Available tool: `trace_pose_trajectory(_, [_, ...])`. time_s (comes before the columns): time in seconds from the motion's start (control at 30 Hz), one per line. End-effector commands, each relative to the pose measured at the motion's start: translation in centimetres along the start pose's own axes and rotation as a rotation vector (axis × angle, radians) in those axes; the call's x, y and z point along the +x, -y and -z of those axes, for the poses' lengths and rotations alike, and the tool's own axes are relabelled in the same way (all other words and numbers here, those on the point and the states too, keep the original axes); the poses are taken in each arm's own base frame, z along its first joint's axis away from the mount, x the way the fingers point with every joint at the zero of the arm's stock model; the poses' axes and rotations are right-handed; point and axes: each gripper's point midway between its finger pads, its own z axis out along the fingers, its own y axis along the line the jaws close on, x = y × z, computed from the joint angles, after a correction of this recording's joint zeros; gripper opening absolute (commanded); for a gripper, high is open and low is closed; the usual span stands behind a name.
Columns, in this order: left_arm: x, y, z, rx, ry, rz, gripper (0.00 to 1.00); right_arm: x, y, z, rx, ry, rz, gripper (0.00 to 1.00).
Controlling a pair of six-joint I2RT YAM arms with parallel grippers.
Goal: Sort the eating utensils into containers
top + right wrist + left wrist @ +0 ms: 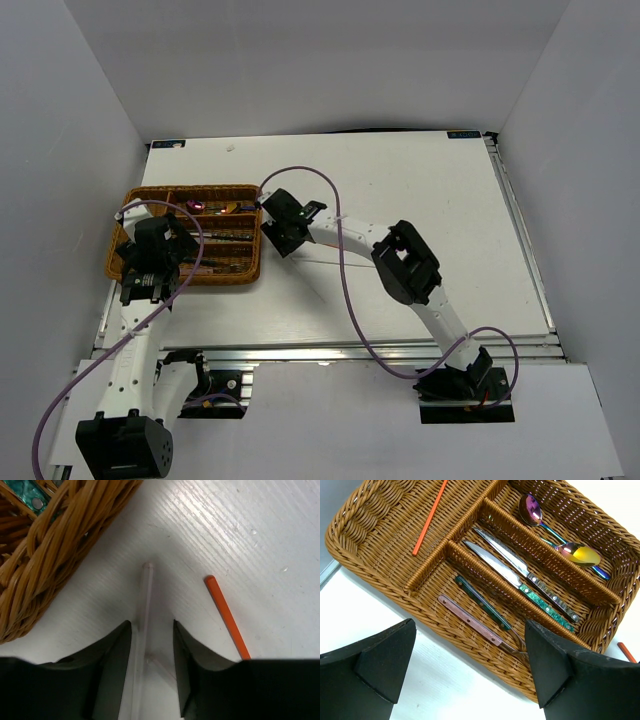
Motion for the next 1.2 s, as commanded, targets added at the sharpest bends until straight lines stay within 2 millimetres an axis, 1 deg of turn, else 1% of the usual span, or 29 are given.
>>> trace_pose_trajectory(0.0, [-0.9,0.4,0.4,0.025,0.03,0.007,0.98,0.2,-0.3,-0.5,-0.007,-0.016,0.016,0.39])
trace_pose_trajectory(0.07, [-0.9,0.4,0.4,0.025,0.028,0.006,0.98,0.8,-0.3,-0.8,-0.005,-0.035,0.009,0.37])
trace_pose_trajectory(0.1, [-0.8,0.4,0.4,0.023,0.026,0.005,0.98,1.1,-0.3,-0.9,-0.003,-0.044,0.006,0.32])
trace_pose_trajectory(0.2, [-0.9,0.4,0.5,0.023,0.032,0.008,0.98,2.6,-0.4,-1.2,0.013,-0.076,0.003,0.25])
trace_pose_trajectory(0.27, [-0.9,0.3,0.5,0.021,0.033,0.01,0.98,3.8,-0.5,-1.3,0.025,-0.101,-0.005,0.24])
trace_pose_trajectory(0.33, [-1.0,0.3,0.6,0.023,0.037,0.011,0.98,4.2,-1.0,-1.0,0.024,-0.104,-0.011,0.23])
trace_pose_trajectory(0.37, [-1.0,0.3,0.6,0.023,0.037,0.011,0.98,4.9,-1.2,-1.1,0.018,-0.12,-0.023,0.22])
trace_pose_trajectory(0.43, [-1.0,0.4,0.6,0.027,0.038,0.013,0.98,5.4,-1.6,-0.8,0.004,-0.136,-0.037,0.17])
trace_pose_trajectory(0.47, [-0.9,0.4,0.6,0.028,0.036,0.013,0.98,6.0,-2.0,-0.8,-0.016,-0.151,-0.054,0.15])
trace_pose_trajectory(0.5, [-1.0,0.4,0.6,0.028,0.037,0.014,0.98,5.8,-2.4,-0.5,-0.031,-0.148,-0.061,0.1])
trace_pose_trajectory(0.57, [-1.1,0.5,0.7,0.035,0.042,0.014,0.98,5.7,-2.9,-0.1,-0.057,-0.145,-0.091,0.07])
trace_pose_trajectory(0.6, [-1.0,0.7,0.8,0.05,0.041,0.014,0.98,5.2,-3.0,0.5,-0.065,-0.133,-0.097,0.02])
trace_pose_trajectory(0.67, [-1.2,1.0,1.0,0.072,0.047,0.014,0.98,4.1,-3.6,1.2,-0.093,-0.1,-0.111,0.0])
trace_pose_trajectory(0.7, [-1.2,1.6,1.2,0.105,0.047,0.015,0.98,3.1,-3.8,2.1,-0.1,-0.069,-0.122,0.0])
trace_pose_trajectory(0.73, [-1.1,1.9,1.3,0.129,0.047,0.009,0.98,2.4,-3.9,2.6,-0.104,-0.045,-0.13,0.0])
trace_pose_trajectory(0.77, [-1.3,2.1,1.7,0.152,0.059,0.014,0.98,1.2,-4.5,3.9,-0.14,-0.014,-0.137,0.0])
trace_pose_trajectory(0.83, [-1.4,3.0,2.1,0.213,0.066,0.013,0.98,0.2,-4.7,5.1,-0.157,0.022,-0.165,0.0])
trace_pose_trajectory(0.87, [-1.9,3.5,2.6,0.247,0.089,0.018,0.98,-1.4,-5.1,6.8,-0.185,0.079,-0.171,0.0])
trace_pose_trajectory(0.9, [-2.0,3.9,2.9,0.277,0.097,0.019,0.98,-2.1,-5.0,7.6,-0.194,0.108,-0.187,0.0])
trace_pose_trajectory(0.93, [-1.7,5.0,3.4,0.349,0.087,0.009,0.98,-2.0,-4.9,8.2,-0.2,0.115,-0.21,0.0])
trace_pose_trajectory(0.97, [-2.2,6.0,4.2,0.417,0.115,0.012,0.98,-3.4,-4.8,10.4,-0.209,0.173,-0.221,0.0])
trace_pose_trajectory(1.0, [-2.0,7.1,4.8,0.486,0.111,0.009,0.98,-3.9,-4.6,11.4,-0.21,0.201,-0.231,0.0])
trace_pose_trajectory(1.03, [-1.0,9.6,6.4,0.659,0.063,-0.006,0.98,-3.2,-4.1,11.8,-0.2,0.201,-0.255,0.0])
trace_pose_trajectory(1.07, [-0.8,11.1,7.3,0.763,0.057,-0.011,0.98,-4.3,-3.9,14.4,-0.212,0.26,-0.273,0.0])
trace_pose_trajectory(1.1, [-0.3,12.4,8.1,0.86,0.028,-0.009,0.98,-5.2,-3.4,15.5,-0.223,0.316,-0.296,0.0])
trace_pose_trajectory(1.13, [0.8,14.3,10.7,1.038,-0.053,0.028,0.98,-3.9,-3.5,15.6,-0.245,0.308,-0.331,0.0])
trace_pose_trajectory(1.17, [0.9,15.2,11.3,1.131,-0.036,0.048,0.98,-5.0,-3.5,18.4,-0.275,0.381,-0.345,0.0])
